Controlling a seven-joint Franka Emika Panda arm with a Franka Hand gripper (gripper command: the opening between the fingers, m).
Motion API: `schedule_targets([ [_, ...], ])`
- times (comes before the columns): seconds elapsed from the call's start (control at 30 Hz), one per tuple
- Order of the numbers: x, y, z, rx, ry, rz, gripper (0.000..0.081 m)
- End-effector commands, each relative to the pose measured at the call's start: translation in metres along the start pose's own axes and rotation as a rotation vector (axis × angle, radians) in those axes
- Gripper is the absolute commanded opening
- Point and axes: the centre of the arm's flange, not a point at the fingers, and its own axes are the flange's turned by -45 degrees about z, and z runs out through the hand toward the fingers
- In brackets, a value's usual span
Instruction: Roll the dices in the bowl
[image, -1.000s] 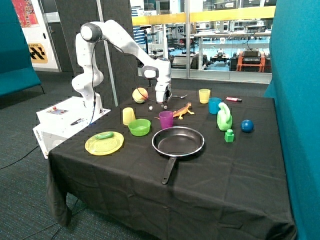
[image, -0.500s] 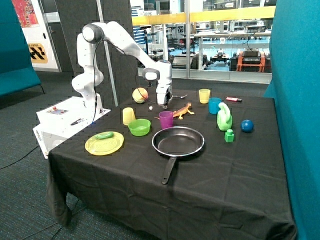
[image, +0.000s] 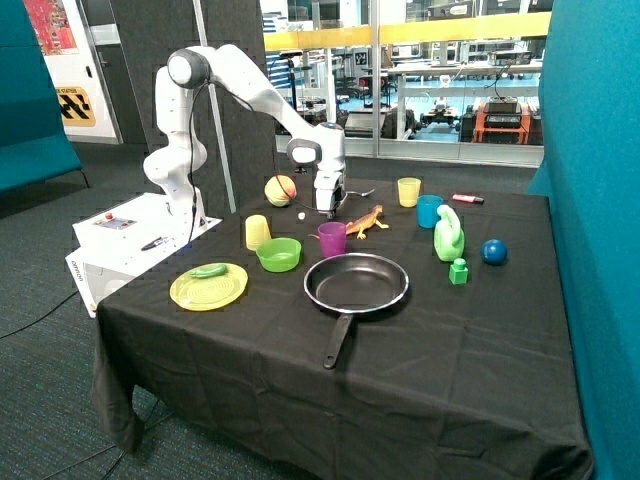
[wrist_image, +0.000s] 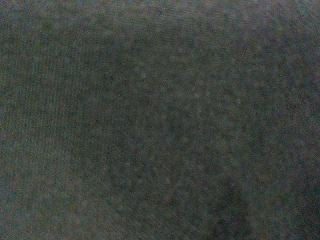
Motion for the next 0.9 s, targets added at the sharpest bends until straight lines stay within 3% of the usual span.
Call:
schedule_targets([
  [0.0,0.003,-0.003,0.003,-0.0003,0.0002,-0.01,0.0224],
  [0.13,0.004,-0.004,0.002,-0.0003,0.0002,-0.013,0.0183],
  [0.3,0.002,-0.004,0.0,-0.0003,0.0002,-0.02,0.0015],
  [0.87,-0.007,0.006,-0.006,-0.0003,0.0002,-0.002,0.0],
])
